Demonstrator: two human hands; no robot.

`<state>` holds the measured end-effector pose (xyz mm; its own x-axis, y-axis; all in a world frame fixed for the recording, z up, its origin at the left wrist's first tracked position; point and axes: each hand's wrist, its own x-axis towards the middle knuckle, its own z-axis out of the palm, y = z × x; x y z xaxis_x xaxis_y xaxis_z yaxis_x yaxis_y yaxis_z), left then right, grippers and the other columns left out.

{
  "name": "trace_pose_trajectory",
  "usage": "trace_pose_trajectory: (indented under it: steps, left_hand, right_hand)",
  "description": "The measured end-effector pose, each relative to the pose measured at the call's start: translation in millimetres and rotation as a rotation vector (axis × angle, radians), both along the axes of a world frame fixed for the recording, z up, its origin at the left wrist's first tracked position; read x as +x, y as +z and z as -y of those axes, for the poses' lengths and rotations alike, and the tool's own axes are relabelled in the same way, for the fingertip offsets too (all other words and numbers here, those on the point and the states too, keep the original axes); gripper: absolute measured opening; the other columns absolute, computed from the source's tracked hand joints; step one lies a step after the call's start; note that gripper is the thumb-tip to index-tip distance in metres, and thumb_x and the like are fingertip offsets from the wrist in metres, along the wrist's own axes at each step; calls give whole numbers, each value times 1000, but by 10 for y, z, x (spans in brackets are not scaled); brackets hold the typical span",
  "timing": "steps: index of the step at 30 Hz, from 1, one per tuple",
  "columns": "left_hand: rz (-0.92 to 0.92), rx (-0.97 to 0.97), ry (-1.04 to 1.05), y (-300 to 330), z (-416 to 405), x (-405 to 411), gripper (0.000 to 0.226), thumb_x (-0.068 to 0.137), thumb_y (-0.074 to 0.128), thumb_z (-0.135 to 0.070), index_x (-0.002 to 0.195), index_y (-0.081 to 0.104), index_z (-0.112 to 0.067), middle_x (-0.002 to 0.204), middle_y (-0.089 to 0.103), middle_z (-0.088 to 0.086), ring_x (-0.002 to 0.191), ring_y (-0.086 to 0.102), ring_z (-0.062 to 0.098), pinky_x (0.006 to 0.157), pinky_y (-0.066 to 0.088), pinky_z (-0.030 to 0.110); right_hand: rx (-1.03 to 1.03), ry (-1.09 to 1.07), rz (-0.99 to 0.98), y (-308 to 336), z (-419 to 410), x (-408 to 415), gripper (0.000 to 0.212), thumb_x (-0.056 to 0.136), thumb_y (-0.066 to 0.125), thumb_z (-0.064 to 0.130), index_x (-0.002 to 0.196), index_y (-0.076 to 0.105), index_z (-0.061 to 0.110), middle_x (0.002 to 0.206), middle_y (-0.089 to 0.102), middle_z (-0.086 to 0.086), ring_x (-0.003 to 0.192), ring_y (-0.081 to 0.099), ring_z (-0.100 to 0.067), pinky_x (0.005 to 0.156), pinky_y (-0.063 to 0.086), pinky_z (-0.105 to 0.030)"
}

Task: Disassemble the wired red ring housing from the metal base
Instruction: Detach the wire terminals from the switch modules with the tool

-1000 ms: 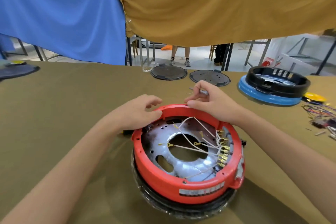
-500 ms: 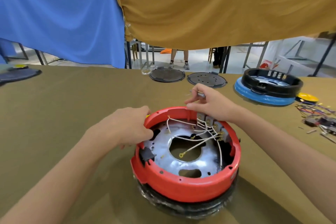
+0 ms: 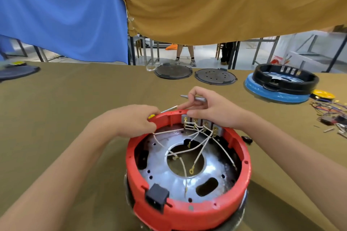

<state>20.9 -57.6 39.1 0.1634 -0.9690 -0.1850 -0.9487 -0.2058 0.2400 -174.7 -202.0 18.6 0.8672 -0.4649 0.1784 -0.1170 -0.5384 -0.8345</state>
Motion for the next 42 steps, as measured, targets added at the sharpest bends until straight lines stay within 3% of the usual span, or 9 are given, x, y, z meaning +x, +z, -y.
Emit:
trace_pose_trajectory:
  steps: [2, 6, 11, 14, 18, 23, 30, 34, 42]
  left_hand:
    - [-20, 52, -11, 31, -38, 24, 30, 91, 50, -25, 121, 56, -29, 110, 66, -6, 98, 62, 16, 90, 51, 37]
    - [-198, -124, -77, -48, 58, -37, 27, 99, 50, -29, 125, 57, -28, 114, 63, -9, 102, 60, 12, 95, 47, 34]
    - [-96, -234, -112, -185, 174, 38, 15, 99, 53, -24, 106, 64, -17, 95, 66, -1, 90, 58, 18, 87, 46, 40]
    - [-81, -275, -51, -198, 191, 67, 18, 93, 54, -27, 108, 63, -24, 94, 68, -5, 89, 60, 17, 84, 49, 38]
    - [-37, -305, -48, -218, 234, 53, 18, 88, 56, -33, 102, 65, -25, 88, 68, -6, 82, 61, 17, 79, 51, 38]
    - [-223, -386, -95, -306, 232, 87, 15, 85, 65, -37, 96, 66, -27, 86, 67, -9, 79, 60, 7, 78, 51, 35]
    - [-37, -467, -179, -254, 272, 101, 31, 80, 65, -56, 99, 65, -31, 69, 65, -15, 66, 59, 0, 64, 48, 26]
    - [-37, -496, -206, -264, 271, 98, 30, 81, 67, -55, 98, 64, -31, 68, 64, -13, 64, 58, 3, 63, 47, 27]
    - [-22, -531, -192, -283, 247, 69, 33, 82, 64, -57, 97, 67, -28, 67, 62, -13, 63, 57, 3, 64, 47, 30]
  right_hand:
    - [11, -5, 62, -16, -17, 41, 13, 97, 61, 8, 98, 50, 4, 111, 74, -6, 104, 71, -12, 94, 55, -28]
    - [3, -16, 77, -7, -33, 123, 14, 104, 49, 14, 107, 61, 8, 107, 75, -5, 101, 71, -14, 91, 54, -25]
    - [-101, -47, 31, 2, -21, 295, 28, 105, 45, 18, 124, 66, 15, 100, 73, -1, 91, 69, -8, 79, 51, -15]
    - [-52, -111, 166, 49, 37, 314, 26, 104, 47, 20, 115, 70, 14, 91, 68, -1, 80, 65, -10, 76, 56, -24]
    - [35, -119, 316, 112, 84, 315, 24, 100, 57, 19, 97, 72, 1, 78, 70, -11, 64, 59, -14, 62, 53, -25]
    - [57, -88, 324, 35, 43, 356, 31, 97, 62, 24, 81, 68, -2, 62, 63, -6, 50, 52, -15, 44, 44, -20]
    - [-71, -118, 276, -23, -10, 344, 28, 99, 59, 26, 79, 65, 6, 57, 65, -2, 46, 59, -12, 42, 47, -20]
    - [-81, -113, 321, -19, -5, 336, 28, 98, 60, 24, 81, 64, 3, 60, 64, -8, 44, 61, -24, 40, 51, -28]
    - [-354, -10, 282, -15, -45, 308, 24, 98, 58, 28, 79, 65, 13, 64, 63, -3, 47, 65, -14, 41, 47, -20]
